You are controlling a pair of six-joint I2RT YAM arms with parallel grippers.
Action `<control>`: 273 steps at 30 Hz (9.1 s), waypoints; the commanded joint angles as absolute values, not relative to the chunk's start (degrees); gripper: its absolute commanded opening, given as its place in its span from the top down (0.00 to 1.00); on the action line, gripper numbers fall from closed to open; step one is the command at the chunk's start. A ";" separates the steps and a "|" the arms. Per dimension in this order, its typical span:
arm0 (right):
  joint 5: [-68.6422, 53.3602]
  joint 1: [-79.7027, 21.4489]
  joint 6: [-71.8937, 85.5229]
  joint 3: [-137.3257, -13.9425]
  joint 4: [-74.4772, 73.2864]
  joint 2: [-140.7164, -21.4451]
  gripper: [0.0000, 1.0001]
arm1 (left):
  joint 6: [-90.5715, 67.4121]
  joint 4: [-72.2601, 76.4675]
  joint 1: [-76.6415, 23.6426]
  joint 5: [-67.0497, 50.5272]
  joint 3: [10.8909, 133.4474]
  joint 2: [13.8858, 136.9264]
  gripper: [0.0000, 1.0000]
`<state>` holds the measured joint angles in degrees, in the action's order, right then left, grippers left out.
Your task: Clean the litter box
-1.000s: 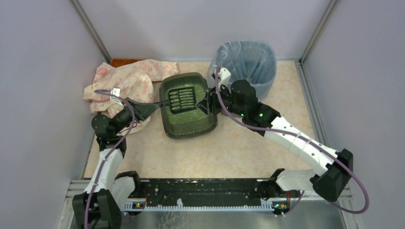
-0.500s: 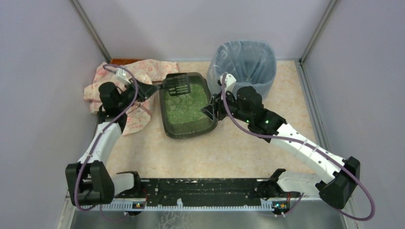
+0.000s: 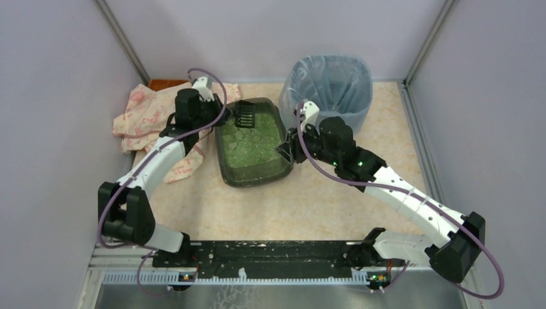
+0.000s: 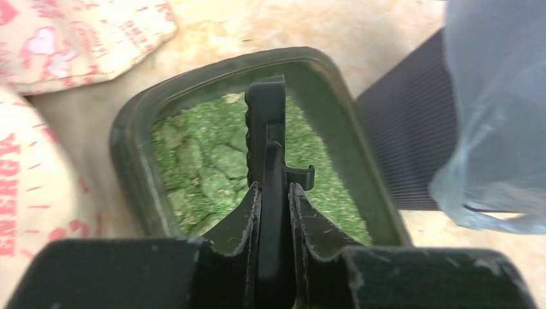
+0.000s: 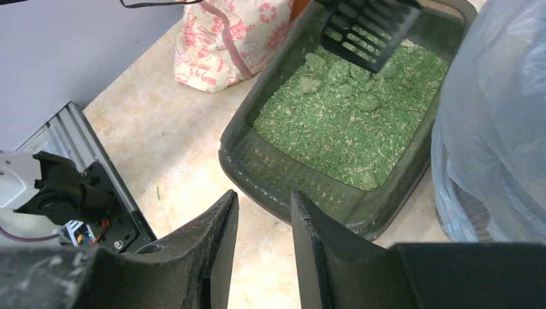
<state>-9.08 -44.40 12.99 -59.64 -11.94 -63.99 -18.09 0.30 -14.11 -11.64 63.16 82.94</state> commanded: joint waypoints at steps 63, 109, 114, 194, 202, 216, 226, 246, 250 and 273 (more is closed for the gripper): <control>-13.22 -37.43 12.70 -53.98 -5.91 -63.00 0.65 | -1.56 -46.01 -21.85 -6.00 93.97 108.36 1.00; -13.00 -36.56 13.09 -50.08 -3.86 -61.48 0.65 | -22.10 -42.62 -15.80 -15.43 94.85 97.64 1.00; -13.27 -36.56 12.99 -50.14 -3.61 -62.16 0.65 | -20.38 -44.22 -15.82 -8.66 93.24 96.62 1.00; -14.68 -34.98 12.40 -51.03 -4.99 -63.19 0.65 | -28.87 -4.95 -7.73 -49.82 57.42 101.66 1.00; -13.97 -35.02 12.39 -50.65 -5.19 -62.67 0.65 | -34.41 -6.05 -5.66 -47.49 60.17 98.32 1.00; -13.54 -35.01 12.47 -50.36 -5.58 -62.48 0.65 | -45.28 9.25 -2.54 -52.93 55.90 93.82 1.00; -14.08 -34.99 13.07 -50.62 -5.19 -63.53 0.65 | -59.27 36.37 3.59 -61.54 40.33 90.13 1.00; -15.12 -34.98 14.15 -50.39 -4.56 -63.62 0.65 | -68.57 56.12 3.68 -62.48 34.07 94.49 1.00; -15.84 -35.04 14.22 -50.73 -4.56 -64.41 0.65 | -62.20 46.02 3.52 -61.20 36.07 91.40 1.00; -13.56 -34.98 14.08 -49.13 -8.48 -54.90 0.65 | -62.35 16.55 3.04 -56.98 72.95 97.51 1.00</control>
